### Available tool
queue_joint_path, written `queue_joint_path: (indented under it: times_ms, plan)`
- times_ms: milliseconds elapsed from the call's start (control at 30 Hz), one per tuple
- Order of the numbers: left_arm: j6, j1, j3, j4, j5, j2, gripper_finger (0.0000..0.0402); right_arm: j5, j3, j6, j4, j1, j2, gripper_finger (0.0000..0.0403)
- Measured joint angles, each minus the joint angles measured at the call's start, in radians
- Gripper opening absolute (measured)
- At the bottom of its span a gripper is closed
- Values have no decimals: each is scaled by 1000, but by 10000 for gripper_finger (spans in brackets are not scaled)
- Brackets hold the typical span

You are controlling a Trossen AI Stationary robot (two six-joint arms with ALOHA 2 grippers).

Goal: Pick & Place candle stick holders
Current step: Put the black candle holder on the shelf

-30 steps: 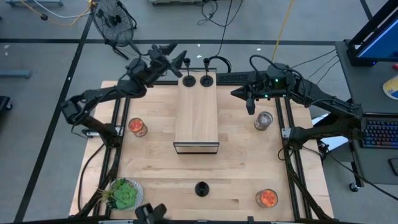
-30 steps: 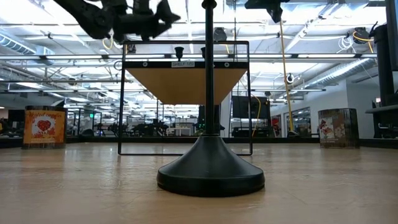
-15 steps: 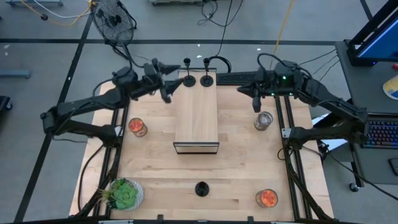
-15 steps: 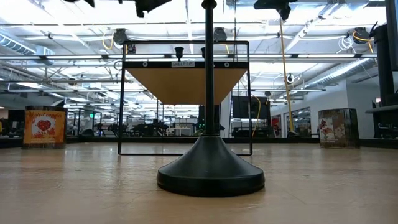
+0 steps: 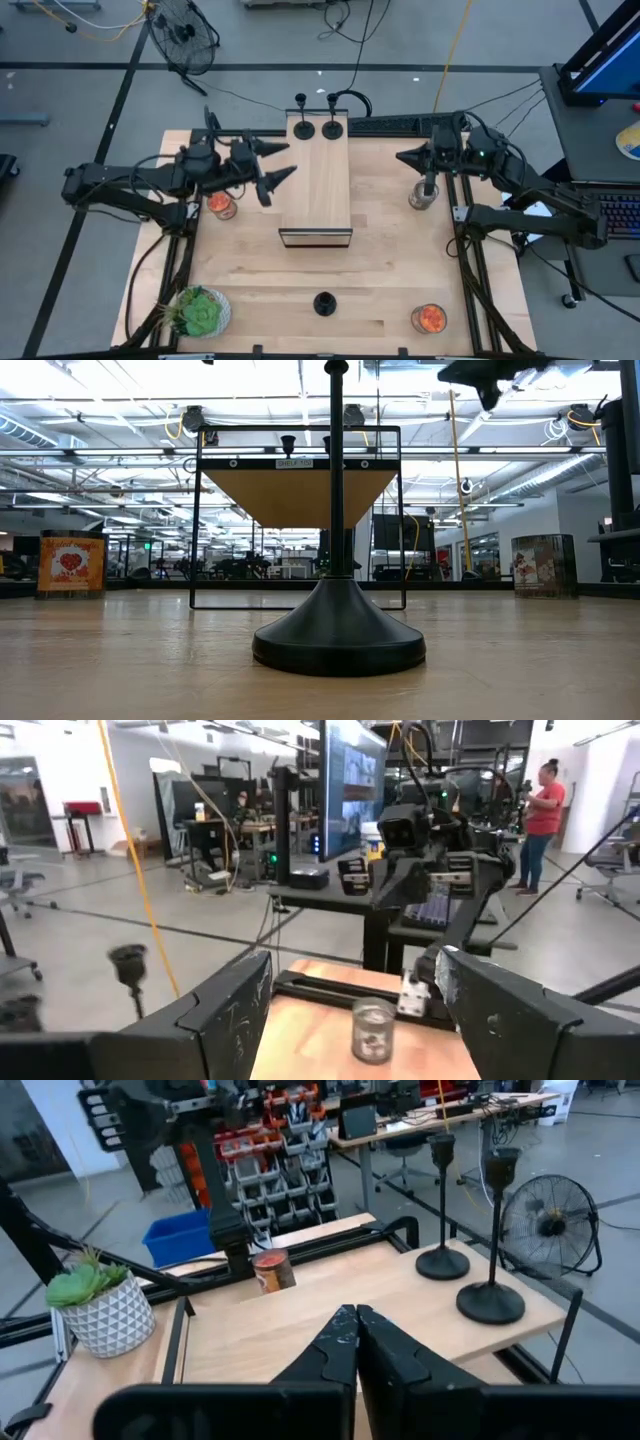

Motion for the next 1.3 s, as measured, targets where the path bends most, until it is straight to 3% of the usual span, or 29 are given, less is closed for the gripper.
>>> queue_joint_path:
  times_ms: [233, 333, 533, 767, 933, 1100, 1300]
  plan:
    - [-70, -160, 42, -32, -193, 65, 292, 0, -136, 7, 64, 0, -140, 0]
    - [-68, -215, 117, -66, -244, 132, 292, -2, -169, 7, 66, 0, -190, 0]
    - [-148, -300, 340, -314, -312, 289, 292, -83, -210, 24, 69, 1, -259, 0]
    - [-323, -380, 601, -583, -313, 464, 292, -88, -243, 34, 66, 3, -310, 0]
    - [-479, -425, 720, -709, -228, 565, 292, -135, -244, 31, 66, 2, -320, 0]
    - [-663, -459, 775, -791, -133, 634, 292, -139, -245, 30, 62, 3, -321, 0]
    - [-865, -485, 778, -842, -125, 658, 292, -139, -245, 30, 62, 3, -321, 0]
